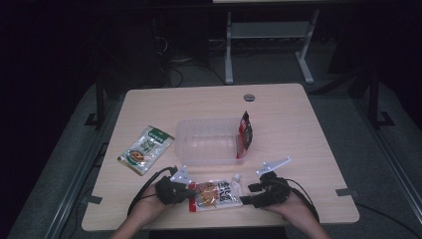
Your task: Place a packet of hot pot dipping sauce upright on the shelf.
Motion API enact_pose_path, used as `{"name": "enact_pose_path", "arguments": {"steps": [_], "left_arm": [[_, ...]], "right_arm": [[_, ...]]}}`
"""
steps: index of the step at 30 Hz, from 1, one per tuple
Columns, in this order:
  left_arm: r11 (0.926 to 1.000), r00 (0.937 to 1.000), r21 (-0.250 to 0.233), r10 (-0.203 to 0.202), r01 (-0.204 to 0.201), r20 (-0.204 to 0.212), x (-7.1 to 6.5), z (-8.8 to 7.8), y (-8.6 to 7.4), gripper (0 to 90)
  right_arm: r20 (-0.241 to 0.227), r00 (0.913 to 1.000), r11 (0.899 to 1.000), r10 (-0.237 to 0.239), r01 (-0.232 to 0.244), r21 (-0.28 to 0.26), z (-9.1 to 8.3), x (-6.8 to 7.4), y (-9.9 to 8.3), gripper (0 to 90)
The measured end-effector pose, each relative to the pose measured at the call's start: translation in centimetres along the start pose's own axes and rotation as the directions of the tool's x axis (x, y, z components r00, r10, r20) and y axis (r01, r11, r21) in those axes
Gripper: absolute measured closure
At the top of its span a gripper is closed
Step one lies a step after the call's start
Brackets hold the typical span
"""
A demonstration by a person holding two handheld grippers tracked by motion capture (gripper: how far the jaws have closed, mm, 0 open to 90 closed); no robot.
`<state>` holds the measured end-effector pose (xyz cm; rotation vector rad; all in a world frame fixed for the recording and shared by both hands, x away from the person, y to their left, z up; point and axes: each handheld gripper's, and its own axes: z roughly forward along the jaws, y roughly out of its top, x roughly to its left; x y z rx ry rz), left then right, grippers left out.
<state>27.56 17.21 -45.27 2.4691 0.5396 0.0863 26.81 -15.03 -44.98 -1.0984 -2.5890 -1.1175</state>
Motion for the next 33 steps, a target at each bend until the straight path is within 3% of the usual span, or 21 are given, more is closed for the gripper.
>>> {"name": "enact_pose_path", "arguments": {"steps": [11, 20, 26, 30, 33], "left_arm": [[1.0, 0.9999, -0.003, -0.007, 0.007, 0.008, 0.2, 0.0, -0.1, 90.0], [0.9998, 0.9998, -0.014, -0.016, 0.016, 0.008, 0.1, 0.0, -0.2, 90.0], [0.9994, 0.9995, -0.021, -0.027, 0.028, 0.018, 0.1, 0.0, -0.2, 90.0], [0.9993, 0.9994, -0.022, -0.029, 0.029, 0.018, 0.2, 0.0, -0.3, 90.0], [0.9993, 0.9995, -0.025, -0.028, 0.029, 0.016, 0.1, 0.0, -0.3, 90.0]], "right_arm": [[-0.045, 0.9989, 0.999, 0.016, -0.015, 0.029, 1.4, -0.8, 0.6, 43.2], [-0.081, 0.9967, 0.999, -0.006, 0.009, 0.037, 3.0, -0.5, 1.5, 47.9], [-0.128, 0.9917, 0.999, -0.004, 0.008, 0.031, 3.4, -0.4, 1.5, 55.0], [-0.166, 0.9856, 0.999, -0.033, 0.034, 0.005, 3.7, 0.0, 2.0, 66.1], [-0.169, 0.9837, 0.998, -0.061, 0.06, -0.01, 3.6, 0.2, 2.6, 69.7]]}}
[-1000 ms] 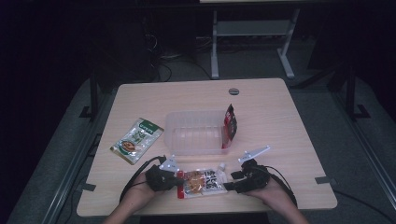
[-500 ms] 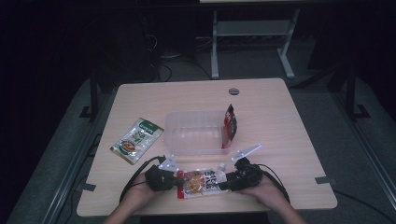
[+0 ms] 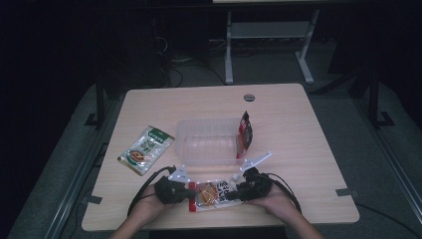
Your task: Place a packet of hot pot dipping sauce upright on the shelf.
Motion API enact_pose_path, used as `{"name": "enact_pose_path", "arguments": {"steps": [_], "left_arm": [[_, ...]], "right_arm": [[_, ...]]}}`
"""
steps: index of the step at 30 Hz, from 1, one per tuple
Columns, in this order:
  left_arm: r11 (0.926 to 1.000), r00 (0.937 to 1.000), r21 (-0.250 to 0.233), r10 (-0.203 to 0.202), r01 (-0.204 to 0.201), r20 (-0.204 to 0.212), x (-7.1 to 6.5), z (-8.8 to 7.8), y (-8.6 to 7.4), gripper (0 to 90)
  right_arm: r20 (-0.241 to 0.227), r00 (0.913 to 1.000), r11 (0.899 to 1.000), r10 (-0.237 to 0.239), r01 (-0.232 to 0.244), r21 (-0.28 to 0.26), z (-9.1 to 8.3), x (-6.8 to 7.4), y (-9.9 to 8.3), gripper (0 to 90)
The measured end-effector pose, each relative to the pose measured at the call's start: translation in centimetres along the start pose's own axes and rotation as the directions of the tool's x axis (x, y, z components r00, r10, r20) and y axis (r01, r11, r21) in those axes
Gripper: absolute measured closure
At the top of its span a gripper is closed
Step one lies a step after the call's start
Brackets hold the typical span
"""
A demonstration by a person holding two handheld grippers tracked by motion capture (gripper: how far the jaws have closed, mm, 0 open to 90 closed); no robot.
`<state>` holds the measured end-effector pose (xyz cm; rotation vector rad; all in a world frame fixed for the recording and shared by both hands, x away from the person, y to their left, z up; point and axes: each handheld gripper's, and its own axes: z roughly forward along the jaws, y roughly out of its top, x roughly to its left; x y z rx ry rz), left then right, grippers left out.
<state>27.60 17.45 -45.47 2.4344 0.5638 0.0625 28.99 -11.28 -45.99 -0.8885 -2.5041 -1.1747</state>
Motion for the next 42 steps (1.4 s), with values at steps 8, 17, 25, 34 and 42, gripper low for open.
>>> {"name": "enact_pose_path", "arguments": {"steps": [8, 17, 25, 34, 42], "left_arm": [[1.0, 1.0, -0.001, -0.001, 0.001, 0.004, 0.1, 0.0, 0.0, 90.0], [1.0, 1.0, -0.004, -0.006, 0.006, 0.006, 0.1, 0.1, 0.0, 90.0], [1.0, 0.9999, -0.002, -0.006, 0.006, 0.009, 0.1, 0.0, 0.0, 90.0], [0.9999, 1.0, 0.015, 0.009, -0.009, 0.003, 0.2, -0.1, 0.2, 90.0], [0.9966, 0.9994, -0.078, 0.027, -0.025, 0.021, -0.1, -0.9, 0.8, 89.8]], "right_arm": [[-0.03, 0.9984, 0.999, -0.048, 0.048, -0.003, -0.5, 0.1, 0.1, 83.0], [-0.071, 0.9913, 0.993, -0.111, 0.108, -0.039, -1.0, 0.7, 0.5, 89.7], [-0.094, 0.9817, 0.984, -0.165, 0.159, -0.075, -1.4, 1.3, 1.8, 90.0], [-0.115, 0.9704, 0.973, -0.213, 0.199, -0.117, -1.6, 2.2, 2.8, 90.0], [-0.139, 0.9615, 0.963, -0.237, 0.214, -0.165, -2.6, 2.8, 3.6, 90.0]]}}
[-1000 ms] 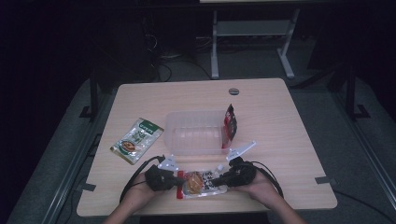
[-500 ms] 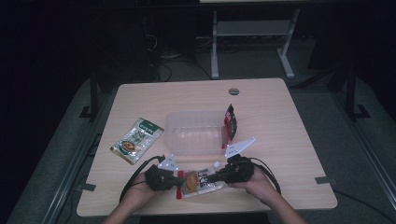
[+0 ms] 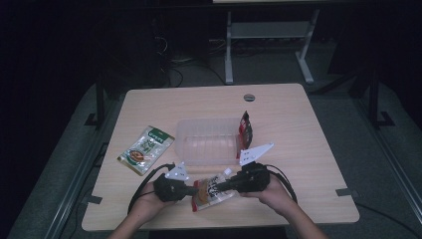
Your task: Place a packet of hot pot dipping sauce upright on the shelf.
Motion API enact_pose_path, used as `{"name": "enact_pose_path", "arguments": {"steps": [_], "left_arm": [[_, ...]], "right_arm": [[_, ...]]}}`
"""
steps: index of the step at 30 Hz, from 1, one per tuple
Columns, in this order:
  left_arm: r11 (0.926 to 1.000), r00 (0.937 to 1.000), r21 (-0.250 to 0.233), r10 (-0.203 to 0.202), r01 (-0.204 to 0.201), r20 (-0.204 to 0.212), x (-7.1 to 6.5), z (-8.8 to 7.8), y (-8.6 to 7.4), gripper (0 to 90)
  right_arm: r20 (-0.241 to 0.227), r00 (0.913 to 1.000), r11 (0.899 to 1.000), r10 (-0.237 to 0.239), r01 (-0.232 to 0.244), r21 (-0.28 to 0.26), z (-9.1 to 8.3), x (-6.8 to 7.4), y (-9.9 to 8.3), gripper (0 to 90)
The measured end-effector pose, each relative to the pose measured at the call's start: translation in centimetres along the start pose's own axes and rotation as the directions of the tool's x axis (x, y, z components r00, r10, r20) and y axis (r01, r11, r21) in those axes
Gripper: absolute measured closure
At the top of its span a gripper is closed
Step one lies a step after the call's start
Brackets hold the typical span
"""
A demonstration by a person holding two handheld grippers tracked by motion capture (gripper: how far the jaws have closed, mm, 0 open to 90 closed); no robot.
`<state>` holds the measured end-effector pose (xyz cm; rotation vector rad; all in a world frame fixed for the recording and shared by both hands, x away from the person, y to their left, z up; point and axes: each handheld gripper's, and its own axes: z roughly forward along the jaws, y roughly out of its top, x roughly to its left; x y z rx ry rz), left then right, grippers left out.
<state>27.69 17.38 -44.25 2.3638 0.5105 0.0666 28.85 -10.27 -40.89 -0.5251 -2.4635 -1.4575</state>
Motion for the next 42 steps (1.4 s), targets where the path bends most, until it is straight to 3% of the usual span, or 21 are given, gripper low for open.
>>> {"name": "enact_pose_path", "arguments": {"steps": [9, 19, 24, 29, 42], "left_arm": [[0.9989, 0.9998, -0.044, 0.015, -0.015, 0.01, -0.5, -0.3, 0.5, 86.9], [0.9982, 0.9997, -0.058, -0.015, 0.016, 0.022, 0.0, -1.8, -0.4, 68.1], [0.9974, 0.9993, -0.063, -0.034, 0.035, 0.012, 0.3, -2.7, -0.9, 53.7], [0.9981, 0.9977, -0.022, -0.057, 0.057, 0.037, 0.3, -2.7, -2.0, 40.8], [0.9956, 0.9963, -0.039, -0.085, 0.085, -0.008, 0.5, -4.3, -3.6, 33.2]], "right_arm": [[-0.018, 0.9988, 0.998, -0.046, 0.045, -0.052, -0.5, 0.6, 1.6, 90.0], [0.013, 0.9971, 0.995, -0.075, 0.076, -0.071, -1.7, 0.7, 2.5, 90.0], [0.037, 0.9964, 0.993, -0.076, 0.078, -0.084, -2.8, 0.7, 2.8, 90.0], [0.062, 0.9945, 0.992, -0.085, 0.09, -0.09, -3.6, 0.6, 3.1, 90.0], [0.121, 0.9882, 0.986, -0.094, 0.109, -0.126, -5.8, -1.0, 5.6, 90.0]]}}
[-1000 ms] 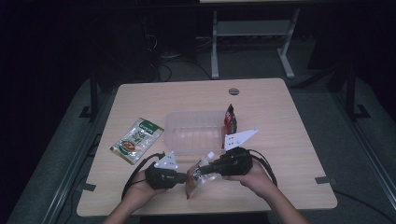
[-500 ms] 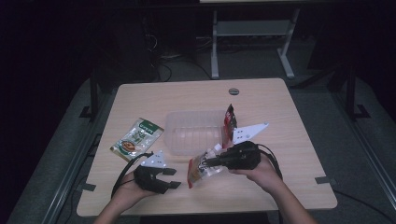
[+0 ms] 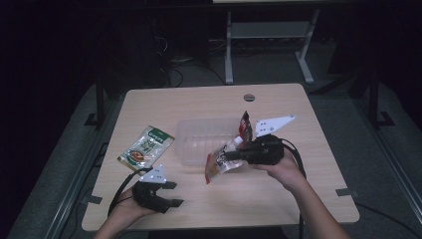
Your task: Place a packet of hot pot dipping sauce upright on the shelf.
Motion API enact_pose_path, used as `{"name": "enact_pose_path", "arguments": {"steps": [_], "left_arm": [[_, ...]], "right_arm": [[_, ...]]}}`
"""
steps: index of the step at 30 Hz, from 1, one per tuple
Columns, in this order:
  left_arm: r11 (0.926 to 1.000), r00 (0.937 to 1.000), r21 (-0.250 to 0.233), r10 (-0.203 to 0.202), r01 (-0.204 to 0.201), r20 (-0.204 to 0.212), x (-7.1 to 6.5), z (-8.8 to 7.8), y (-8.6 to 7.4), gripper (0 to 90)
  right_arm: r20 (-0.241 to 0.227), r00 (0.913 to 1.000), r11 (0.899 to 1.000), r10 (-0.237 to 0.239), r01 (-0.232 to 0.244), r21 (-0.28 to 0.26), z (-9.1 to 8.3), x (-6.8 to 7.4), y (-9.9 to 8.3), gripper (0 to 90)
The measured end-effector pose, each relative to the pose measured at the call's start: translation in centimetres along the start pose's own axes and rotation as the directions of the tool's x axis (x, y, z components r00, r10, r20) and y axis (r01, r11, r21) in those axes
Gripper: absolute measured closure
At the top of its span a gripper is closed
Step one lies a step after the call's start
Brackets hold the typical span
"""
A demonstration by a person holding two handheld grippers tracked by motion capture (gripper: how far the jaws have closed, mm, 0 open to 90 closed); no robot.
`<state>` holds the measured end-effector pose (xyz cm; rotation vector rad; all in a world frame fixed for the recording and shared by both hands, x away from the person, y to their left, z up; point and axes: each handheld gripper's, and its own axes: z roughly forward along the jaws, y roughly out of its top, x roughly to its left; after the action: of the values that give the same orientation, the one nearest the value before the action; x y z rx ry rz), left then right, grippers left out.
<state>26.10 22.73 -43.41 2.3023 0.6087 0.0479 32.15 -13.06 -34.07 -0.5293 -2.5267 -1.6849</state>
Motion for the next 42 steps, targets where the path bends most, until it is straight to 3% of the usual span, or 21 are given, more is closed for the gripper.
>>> {"name": "enact_pose_path", "arguments": {"steps": [12, 29, 42], "left_arm": [[0.9995, 0.999, -0.007, -0.031, 0.03, -0.033, 0.4, -0.4, -1.1, 27.7], [0.9993, 0.9987, -0.008, -0.037, 0.037, -0.036, 0.4, -0.4, -1.2, 27.1], [0.9994, 0.9989, -0.006, -0.034, 0.033, -0.034, 0.4, -0.2, -1.2, 26.8]], "right_arm": [[0.055, 0.9985, 0.999, 0.001, 0.001, -0.032, -0.5, -2.9, 2.3, 90.0], [0.113, 0.9934, 0.998, 0.024, -0.03, 0.05, 0.2, -6.4, 3.1, 90.0], [0.148, 0.9883, 0.993, 0.035, -0.051, 0.107, 0.9, -7.6, 2.7, 90.0]]}}
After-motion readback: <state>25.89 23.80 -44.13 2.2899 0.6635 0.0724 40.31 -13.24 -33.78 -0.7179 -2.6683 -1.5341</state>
